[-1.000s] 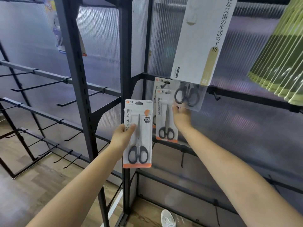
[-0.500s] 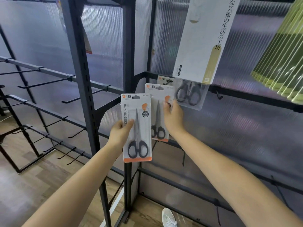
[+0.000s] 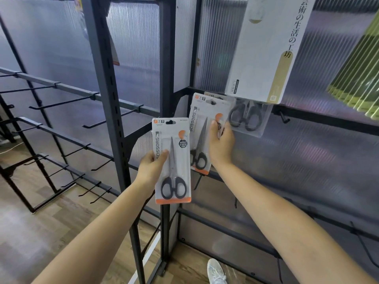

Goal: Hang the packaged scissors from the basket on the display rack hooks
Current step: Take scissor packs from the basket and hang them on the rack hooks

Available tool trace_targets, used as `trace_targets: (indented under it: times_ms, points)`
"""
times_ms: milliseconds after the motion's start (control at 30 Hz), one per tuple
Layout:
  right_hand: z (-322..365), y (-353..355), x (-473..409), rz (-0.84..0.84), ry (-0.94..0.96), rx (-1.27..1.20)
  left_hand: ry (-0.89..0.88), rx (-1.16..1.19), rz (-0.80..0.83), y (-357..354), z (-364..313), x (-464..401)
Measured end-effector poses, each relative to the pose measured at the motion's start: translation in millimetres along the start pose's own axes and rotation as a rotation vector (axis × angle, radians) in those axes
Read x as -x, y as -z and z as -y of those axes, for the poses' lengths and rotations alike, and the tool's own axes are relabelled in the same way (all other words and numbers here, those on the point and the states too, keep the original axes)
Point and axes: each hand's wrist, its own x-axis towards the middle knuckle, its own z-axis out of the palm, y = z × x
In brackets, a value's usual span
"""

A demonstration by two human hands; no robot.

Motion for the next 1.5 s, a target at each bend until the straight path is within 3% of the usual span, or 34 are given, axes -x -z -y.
trace_targets:
  times_ms: [567, 1067, 1133, 1233, 1367, 1500]
  points:
    - [8, 2, -4, -0.032, -0.207, -0.139, 0.071, -0.011, -0.004, 3, 12, -9]
    - [-5, 14, -46, 0.071, -0.512, 0.18, 0.025, -0.088, 0.046, -13, 13, -3]
    - [0, 16, -46, 0.03, -0.486, 0.162, 0.028, -0.095, 0.052, -15, 13, -3]
    - [7, 26, -31, 0.108, -0.43, 0.281, 0.038, -0.083, 0.07, -15, 16, -3]
    - [-15, 39, 1, 0.189, -0.117, 0.623, 0.043, -0.087, 0.091, -14, 22, 2]
    - [-18, 49, 38, 0.479, 0.178, 0.802, 0.021, -0.099, 0.106, -8, 27, 11]
